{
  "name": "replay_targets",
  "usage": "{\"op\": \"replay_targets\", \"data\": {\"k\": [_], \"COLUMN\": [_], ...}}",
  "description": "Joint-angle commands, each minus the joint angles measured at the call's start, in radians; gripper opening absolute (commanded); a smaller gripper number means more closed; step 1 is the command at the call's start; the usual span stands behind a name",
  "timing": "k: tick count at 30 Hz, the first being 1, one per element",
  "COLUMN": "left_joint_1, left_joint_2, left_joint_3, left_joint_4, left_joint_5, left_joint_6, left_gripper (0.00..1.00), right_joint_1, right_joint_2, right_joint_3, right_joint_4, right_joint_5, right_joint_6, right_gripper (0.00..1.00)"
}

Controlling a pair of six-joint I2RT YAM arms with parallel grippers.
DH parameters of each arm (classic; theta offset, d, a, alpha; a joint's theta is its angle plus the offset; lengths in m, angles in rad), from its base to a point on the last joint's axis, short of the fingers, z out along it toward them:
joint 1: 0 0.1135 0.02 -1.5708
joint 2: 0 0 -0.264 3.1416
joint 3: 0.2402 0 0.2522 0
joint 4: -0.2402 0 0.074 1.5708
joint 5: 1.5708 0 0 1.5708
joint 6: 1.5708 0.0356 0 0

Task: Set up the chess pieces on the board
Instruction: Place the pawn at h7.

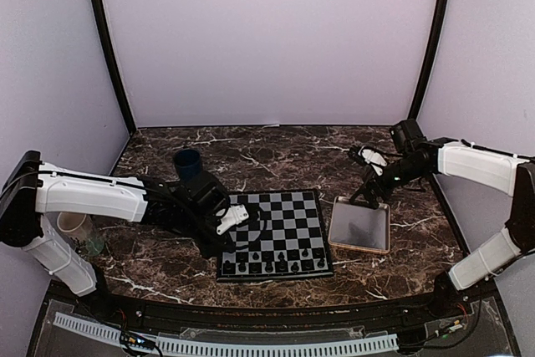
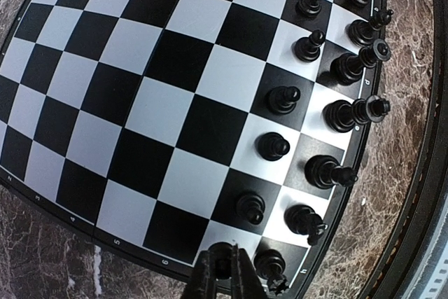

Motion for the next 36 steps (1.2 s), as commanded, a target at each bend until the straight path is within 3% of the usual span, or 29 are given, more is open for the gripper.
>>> {"op": "replay_targets", "data": {"k": [1,26,31,36], "left_joint_1": [-0.003,-0.003,-0.003,-0.003], "left_joint_2": [0.004,0.044,0.057,0.024], "left_joint_3": [-0.012,-0.033,-0.025,-0.027], "left_joint_4": [0.001,-0.018,-0.022,-0.015], "left_joint_5": [0.038,0.02,0.018,0.013], "left_joint_6": [-0.001,-0.004,-0.007,-0.01], "left_gripper": [0.05,0.07,0.2,0.22], "right_joint_1": [-0.003,-0.001,0.001,0.0], "right_joint_2": [0.012,0.053,0.05,0.031], "right_joint_3": [0.009,0.027,0.029,0.039], "right_joint_4": [-0.004,-0.018,-0.02,-0.026], "right_joint_5": [-0.01,-0.034,-0.036,-0.04], "right_joint_6": [-0.004,-0.005,-0.004,0.0], "right_gripper": [0.97,0.97,0.97,0.97]}}
